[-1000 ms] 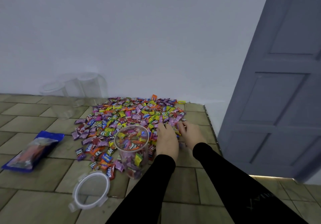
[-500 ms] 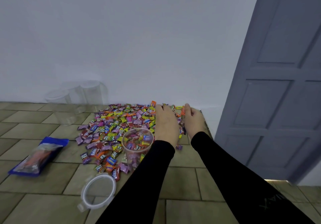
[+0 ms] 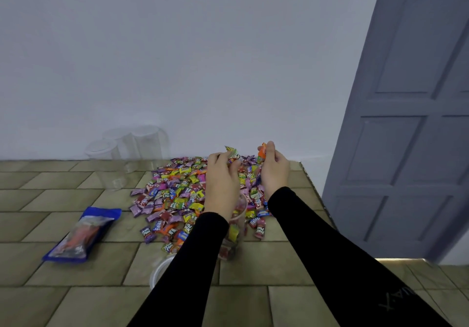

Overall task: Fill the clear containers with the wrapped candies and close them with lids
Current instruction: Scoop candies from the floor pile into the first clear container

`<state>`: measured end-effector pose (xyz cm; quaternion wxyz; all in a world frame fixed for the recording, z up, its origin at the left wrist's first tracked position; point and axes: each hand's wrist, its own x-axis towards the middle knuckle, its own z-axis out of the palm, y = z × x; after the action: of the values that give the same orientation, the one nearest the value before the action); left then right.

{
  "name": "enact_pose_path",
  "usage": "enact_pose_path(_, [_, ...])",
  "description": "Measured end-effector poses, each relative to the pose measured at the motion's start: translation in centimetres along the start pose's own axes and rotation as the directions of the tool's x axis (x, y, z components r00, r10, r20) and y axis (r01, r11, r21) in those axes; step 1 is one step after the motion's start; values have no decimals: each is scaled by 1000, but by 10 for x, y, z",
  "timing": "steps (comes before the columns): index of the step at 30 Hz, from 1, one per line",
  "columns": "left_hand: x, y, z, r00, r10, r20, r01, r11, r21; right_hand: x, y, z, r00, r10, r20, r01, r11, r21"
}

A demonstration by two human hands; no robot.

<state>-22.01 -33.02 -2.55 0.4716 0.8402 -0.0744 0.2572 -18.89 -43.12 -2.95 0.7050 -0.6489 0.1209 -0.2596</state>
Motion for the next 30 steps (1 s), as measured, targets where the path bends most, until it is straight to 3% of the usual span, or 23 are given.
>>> enact_pose_path(8, [-3, -20, -23, 995, -26, -100, 9, 985, -170, -27, 3, 24, 996, 69, -52, -63, 992, 108])
enact_pose_path(21, [-14, -40, -26, 993, -120, 12, 116, 928, -355, -44, 0, 33, 987, 80, -140, -63, 991, 122])
enact_pose_path(26, [-15, -44, -24, 990, -128, 50, 136, 851, -507, -42, 2, 33, 984, 68, -164, -55, 995, 78])
enact_pose_path(30, [-16, -37, -29, 953, -265, 147, 298, 735, -609, -42, 4, 34, 986, 43, -159, -33, 998, 62])
